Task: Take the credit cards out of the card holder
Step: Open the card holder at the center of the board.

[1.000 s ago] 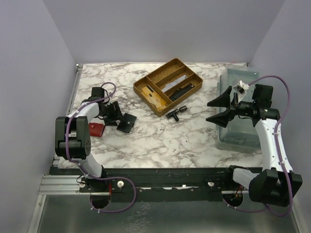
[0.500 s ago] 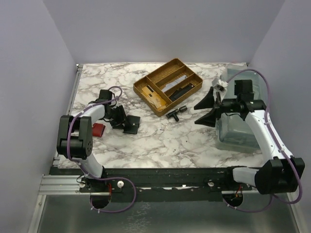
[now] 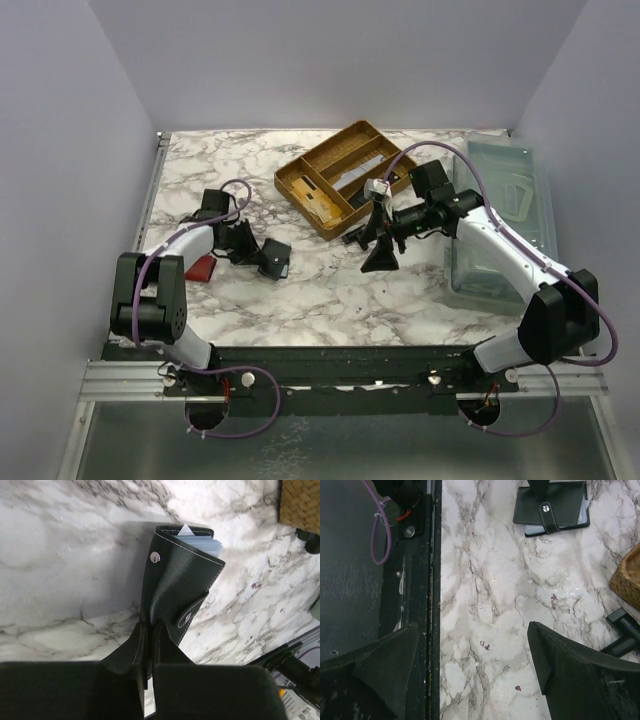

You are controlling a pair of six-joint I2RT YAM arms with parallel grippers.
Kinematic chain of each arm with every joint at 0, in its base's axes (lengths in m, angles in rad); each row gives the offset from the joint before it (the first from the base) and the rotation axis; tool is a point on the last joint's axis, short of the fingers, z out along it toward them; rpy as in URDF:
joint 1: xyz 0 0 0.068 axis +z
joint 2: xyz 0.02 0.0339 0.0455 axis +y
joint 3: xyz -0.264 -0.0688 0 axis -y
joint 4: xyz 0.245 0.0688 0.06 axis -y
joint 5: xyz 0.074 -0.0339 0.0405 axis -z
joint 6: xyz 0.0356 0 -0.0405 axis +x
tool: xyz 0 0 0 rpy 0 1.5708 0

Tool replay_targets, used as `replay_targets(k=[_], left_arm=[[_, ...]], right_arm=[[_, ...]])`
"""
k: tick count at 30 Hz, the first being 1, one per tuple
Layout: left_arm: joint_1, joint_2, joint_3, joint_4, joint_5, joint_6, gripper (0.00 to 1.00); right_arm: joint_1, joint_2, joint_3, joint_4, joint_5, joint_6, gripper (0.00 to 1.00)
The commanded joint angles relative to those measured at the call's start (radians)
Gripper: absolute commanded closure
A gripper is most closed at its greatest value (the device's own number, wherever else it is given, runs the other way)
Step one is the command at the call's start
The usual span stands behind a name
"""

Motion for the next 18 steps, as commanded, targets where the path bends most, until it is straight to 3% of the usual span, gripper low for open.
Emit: replay_targets(k=[1, 12, 18], left_arm=[[-0.016, -0.116, -0.069, 0.021, 0.059, -0.02, 1.0], [-0.158, -0.256, -0.136, 0.147, 0.069, -0.213, 1.0], [-0.244, -0.367, -0.199, 0.272, 0.057, -0.323, 1.0]], right_arm=[[0.002, -0.002, 0.013, -0.023, 0.057, -0.051, 0.03], [0.001, -0.086, -0.139, 0.066, 0.004, -0.018, 0.02], [0.002, -0.128, -0.191, 0.094, 0.01, -0.077, 0.02]])
